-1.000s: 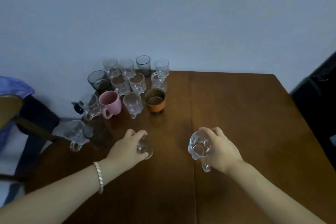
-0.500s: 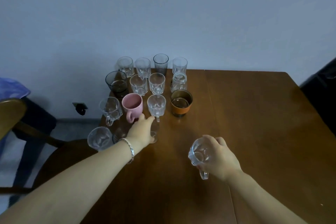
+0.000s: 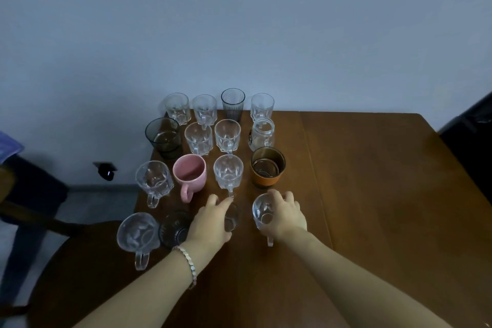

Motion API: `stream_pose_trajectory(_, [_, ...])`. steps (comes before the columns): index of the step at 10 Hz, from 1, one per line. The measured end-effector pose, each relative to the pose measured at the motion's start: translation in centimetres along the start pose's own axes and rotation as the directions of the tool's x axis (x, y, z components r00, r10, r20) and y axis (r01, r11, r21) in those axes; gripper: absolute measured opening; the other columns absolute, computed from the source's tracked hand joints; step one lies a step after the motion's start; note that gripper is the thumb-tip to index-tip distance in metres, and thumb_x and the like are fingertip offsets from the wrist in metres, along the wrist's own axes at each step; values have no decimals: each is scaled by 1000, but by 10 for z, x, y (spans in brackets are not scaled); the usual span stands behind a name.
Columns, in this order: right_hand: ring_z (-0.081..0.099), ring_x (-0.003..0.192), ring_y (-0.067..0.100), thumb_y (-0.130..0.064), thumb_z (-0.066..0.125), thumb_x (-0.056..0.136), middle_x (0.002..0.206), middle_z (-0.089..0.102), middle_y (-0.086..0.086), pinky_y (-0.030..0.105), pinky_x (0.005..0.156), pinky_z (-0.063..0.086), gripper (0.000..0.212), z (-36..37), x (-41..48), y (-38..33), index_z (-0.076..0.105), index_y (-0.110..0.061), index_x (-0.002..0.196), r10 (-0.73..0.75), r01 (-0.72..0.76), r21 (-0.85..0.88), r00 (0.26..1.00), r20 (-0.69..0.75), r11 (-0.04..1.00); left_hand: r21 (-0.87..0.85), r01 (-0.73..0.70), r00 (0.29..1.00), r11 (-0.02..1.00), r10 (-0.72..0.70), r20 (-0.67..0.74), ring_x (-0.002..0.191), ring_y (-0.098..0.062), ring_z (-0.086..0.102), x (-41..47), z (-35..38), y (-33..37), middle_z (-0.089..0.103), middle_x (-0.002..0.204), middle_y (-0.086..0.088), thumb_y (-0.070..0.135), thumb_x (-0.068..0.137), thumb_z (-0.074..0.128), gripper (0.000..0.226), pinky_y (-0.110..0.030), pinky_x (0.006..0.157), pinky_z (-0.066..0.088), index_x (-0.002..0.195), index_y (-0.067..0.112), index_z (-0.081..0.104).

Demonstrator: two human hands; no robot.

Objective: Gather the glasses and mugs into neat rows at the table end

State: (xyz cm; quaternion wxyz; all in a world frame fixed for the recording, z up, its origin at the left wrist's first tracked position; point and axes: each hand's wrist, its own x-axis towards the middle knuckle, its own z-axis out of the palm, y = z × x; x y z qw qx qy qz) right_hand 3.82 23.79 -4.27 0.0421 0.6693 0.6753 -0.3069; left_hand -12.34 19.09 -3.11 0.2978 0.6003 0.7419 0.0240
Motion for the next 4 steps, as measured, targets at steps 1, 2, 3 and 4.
stream_pose_trajectory(1, [41,127,26,-32,78,71,141,33,4,38,94,51,94,2,-2,6,20,-27,145,-5,5,3,1000,-6,1000,-20,7,1000,1000,-7,-4,131,-27,44,0,0,0,28,149,-3,12,82,70,75,-36,105,43,145,25,32])
stream_pose_trajectory(2, [44,130,22,-39,81,67,148,31,0,36,94,49,118,1,-10,12,-1,-21,151,26,-28,35,998,59,999,-28,-7,1000,1000,8,19,128,-29,47,-1,1,-2,29,147,-3,12,81,70,74,-37,104,46,144,25,33])
stream_pose_trajectory(3, [51,125,23,-39,79,70,145,40,4,35,96,49,112,-3,-21,23,4,-14,150,95,-99,14,982,165,995,41,-22,999,999,21,24,129,-29,46,-6,0,2,26,149,-6,16,84,68,77,-38,102,48,147,24,24])
stream_pose_trajectory(4, [59,114,24,-28,70,81,130,56,6,34,93,51,64,-12,-38,38,40,-11,135,135,-106,-125,957,255,986,207,-71,997,976,78,-27,144,-31,20,-17,-4,16,15,157,-10,22,86,64,81,-41,114,32,150,22,15])
